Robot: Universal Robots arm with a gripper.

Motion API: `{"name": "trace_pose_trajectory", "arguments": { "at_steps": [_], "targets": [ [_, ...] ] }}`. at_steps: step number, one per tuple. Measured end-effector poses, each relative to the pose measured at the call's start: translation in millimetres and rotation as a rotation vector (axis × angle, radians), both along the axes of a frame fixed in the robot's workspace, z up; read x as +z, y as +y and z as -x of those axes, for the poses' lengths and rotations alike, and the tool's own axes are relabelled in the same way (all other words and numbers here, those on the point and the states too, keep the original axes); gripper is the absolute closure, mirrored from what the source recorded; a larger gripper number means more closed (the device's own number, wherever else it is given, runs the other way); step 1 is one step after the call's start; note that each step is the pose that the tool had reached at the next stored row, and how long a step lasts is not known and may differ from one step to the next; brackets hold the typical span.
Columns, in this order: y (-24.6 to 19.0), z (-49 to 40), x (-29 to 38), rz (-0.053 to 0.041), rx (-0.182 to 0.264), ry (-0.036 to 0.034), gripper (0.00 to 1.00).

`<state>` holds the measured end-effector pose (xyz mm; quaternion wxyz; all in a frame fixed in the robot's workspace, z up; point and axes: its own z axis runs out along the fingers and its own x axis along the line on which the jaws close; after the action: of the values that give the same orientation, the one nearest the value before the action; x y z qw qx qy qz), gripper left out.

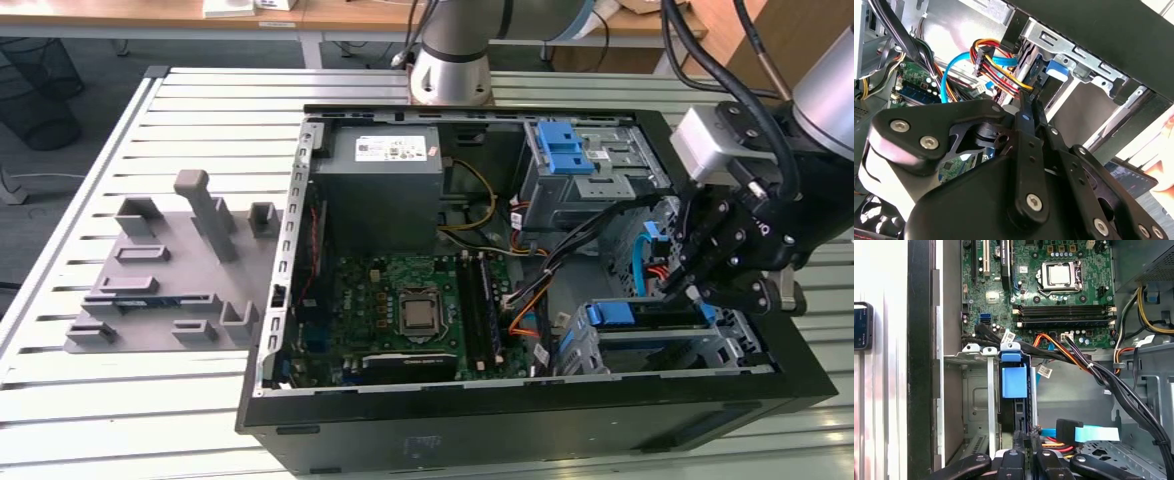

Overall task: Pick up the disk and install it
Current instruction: 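Insert the first disk wire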

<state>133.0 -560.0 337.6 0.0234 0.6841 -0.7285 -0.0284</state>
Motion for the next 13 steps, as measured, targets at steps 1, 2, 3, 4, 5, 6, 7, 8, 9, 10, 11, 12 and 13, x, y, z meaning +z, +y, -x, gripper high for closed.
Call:
{"name": "trace_pose_trajectory", "arguments": {
  "at_steps": [1,2,3,4,5,6,7,8,9,10,11,12,13],
  "targets": [
    [0.0,-0.1,0.0,-0.0003,0.000,0.0000,0.84],
    [0.1,-0.3,0.0,-0.0004,0.000,0.0000,0.84],
    [0.1,-0.5,0.1,-0.0004,0.000,0.0000,0.84],
    [0.0,-0.7,0.1,-0.0004,0.000,0.0000,0.84],
    [0.1,-1.0,0.0,-0.0006,0.000,0.0000,0.84],
    [0.0,-1.0,-0.1,-0.0006,0.000,0.0000,0.84],
    [0.0,-1.0,-0.3,-0.0006,0.000,0.0000,0.84],
    [0.0,-1.0,-0.7,-0.0006,0.000,0.0000,0.84],
    [0.0,-1.0,-1.1,-0.0007,0.000,0.0000,0.84],
    [0.0,-1.0,-1.6,-0.0007,0.000,0.0000,0.84],
    [0.0,-1.0,-1.8,-0.0005,0.000,0.0000,0.84],
    [0.0,-1.0,-2.0,-0.0004,0.000,0.0000,0.84],
    [0.0,-1.0,-2.5,-0.0006,0.000,0.0000,0.84]
  ]
}}
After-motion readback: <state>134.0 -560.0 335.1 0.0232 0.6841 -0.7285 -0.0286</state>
